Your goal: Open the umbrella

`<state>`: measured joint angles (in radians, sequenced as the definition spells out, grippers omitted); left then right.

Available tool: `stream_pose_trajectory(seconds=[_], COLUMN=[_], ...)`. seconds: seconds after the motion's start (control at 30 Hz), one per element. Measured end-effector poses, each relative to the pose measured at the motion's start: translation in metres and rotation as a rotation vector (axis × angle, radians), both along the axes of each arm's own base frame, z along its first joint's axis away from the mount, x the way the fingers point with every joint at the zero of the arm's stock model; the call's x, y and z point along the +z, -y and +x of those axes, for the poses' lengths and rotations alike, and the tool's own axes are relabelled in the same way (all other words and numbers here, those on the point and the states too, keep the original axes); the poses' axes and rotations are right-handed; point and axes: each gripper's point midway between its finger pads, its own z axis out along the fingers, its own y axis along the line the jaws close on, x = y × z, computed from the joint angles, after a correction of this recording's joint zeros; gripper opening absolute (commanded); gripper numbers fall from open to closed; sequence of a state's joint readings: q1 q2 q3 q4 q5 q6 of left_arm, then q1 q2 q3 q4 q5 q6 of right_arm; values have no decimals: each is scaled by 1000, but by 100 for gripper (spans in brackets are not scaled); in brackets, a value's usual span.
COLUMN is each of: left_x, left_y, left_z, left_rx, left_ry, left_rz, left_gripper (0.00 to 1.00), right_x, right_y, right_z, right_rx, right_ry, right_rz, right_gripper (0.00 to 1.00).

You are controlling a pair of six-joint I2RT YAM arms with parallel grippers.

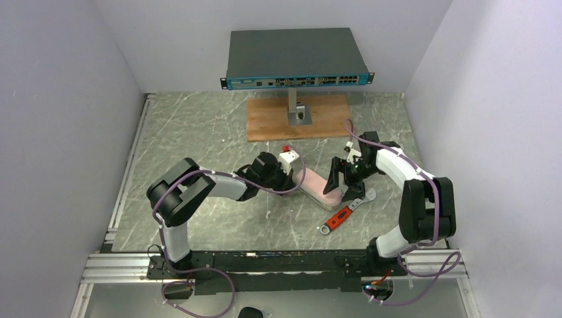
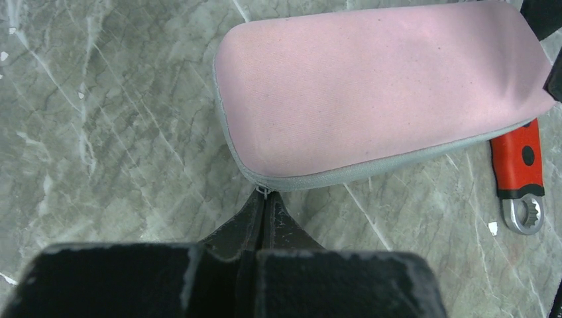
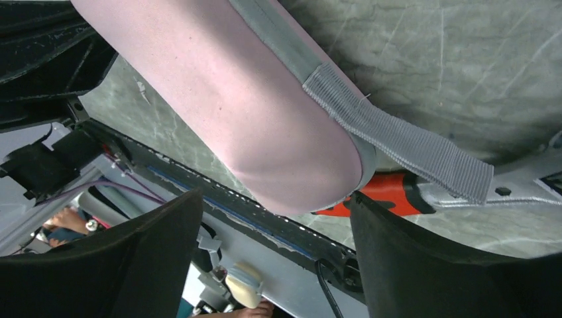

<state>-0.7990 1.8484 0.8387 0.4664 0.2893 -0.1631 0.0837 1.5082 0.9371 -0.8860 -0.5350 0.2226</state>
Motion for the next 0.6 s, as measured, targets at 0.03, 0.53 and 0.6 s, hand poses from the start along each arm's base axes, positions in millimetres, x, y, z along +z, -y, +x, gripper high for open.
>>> stream_pose_trajectory(seconds=[0.03, 0.53, 0.6], left_x=[0, -2, 1], left_y=[0, -18, -21], left_z=[0, -6, -9], left_rx=[1, -58, -90], left_ry=[0, 102, 135], left_rz=[-1, 39, 47], left_gripper=[0, 0, 0], right_x=[-1, -20, -21], right_y=[-2, 7, 10], right_z=[0, 12, 17], right_rx=[-9, 104, 154], right_ry=[-12, -95, -81], right_rz=[11, -38, -47], right_gripper=[74, 0, 0])
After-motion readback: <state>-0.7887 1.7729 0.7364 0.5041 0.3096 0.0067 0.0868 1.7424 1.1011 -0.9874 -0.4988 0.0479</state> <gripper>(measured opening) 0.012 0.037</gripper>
